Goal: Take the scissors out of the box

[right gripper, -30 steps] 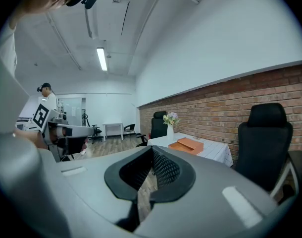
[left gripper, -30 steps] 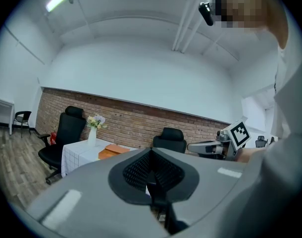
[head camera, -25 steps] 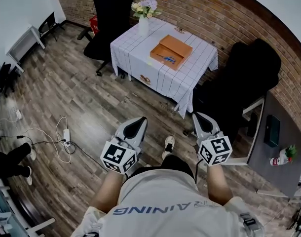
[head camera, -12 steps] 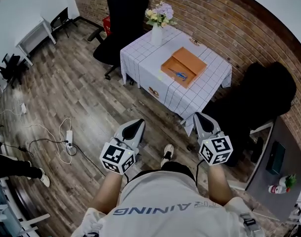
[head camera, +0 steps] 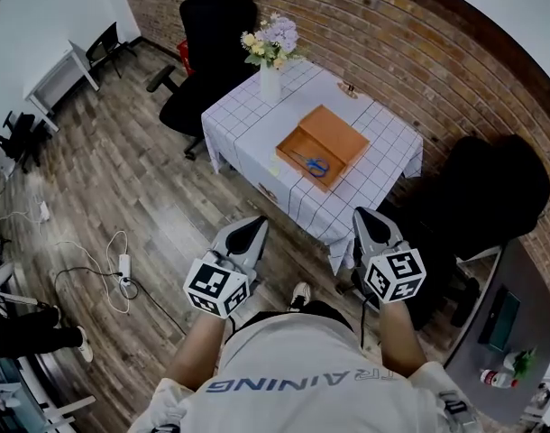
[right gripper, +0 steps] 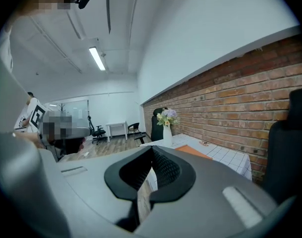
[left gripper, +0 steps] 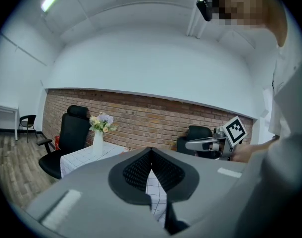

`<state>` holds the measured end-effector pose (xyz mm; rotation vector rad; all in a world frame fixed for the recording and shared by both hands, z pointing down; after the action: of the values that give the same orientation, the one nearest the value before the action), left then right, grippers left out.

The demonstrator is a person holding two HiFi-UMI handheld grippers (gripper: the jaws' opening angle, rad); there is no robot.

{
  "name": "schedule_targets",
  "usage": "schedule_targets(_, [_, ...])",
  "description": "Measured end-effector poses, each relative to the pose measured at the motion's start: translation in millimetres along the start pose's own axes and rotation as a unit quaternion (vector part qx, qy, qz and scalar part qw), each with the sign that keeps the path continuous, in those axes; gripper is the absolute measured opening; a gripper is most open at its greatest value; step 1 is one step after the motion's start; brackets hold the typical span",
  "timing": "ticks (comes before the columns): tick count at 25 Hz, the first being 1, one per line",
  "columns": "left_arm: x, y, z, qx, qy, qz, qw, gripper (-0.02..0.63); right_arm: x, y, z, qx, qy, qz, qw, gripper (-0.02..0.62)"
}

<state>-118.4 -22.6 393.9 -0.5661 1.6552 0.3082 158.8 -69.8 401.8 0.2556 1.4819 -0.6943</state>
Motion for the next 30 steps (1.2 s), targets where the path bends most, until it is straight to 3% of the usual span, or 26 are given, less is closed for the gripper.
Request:
schedule_targets(7, [3.7,-62.3,-14.5,0.028,0.006,-0.015,0.9995,-0.002,-3.5,-41.3,58.5,0.017,-0.026,-0.001,1.000,0.014])
schedule_targets(14, [3.2,-114.2,-20.9,0.010,0.012,-0.029,0.9994,-0.002,-10.0,-55.4,99.2,-0.001,-0.046,-0.013,0.999,0.014])
schedule_targets(22, [9.1,-178.7,-57.8,-0.044,0.014,-0.036,0.9983,-0.002,-6.6,-82.1,127.5,-0.059,-0.058,-0.026,0.996,0.014])
schedule_targets(30, [27.6,-238.6,-139.9,-0.110,0.003,-0.049,0.9927,-0.002,18.2,-164.6,120.9,-0.102,-0.060,-0.040,0.992,0.014])
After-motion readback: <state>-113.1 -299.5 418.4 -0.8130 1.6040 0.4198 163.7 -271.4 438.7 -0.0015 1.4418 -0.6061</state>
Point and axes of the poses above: the fingertips, and each gripper's own axes: y backward along the fingers, z to its right, x out of its top, the point moved 8 cm from there along y, backward along the fingers
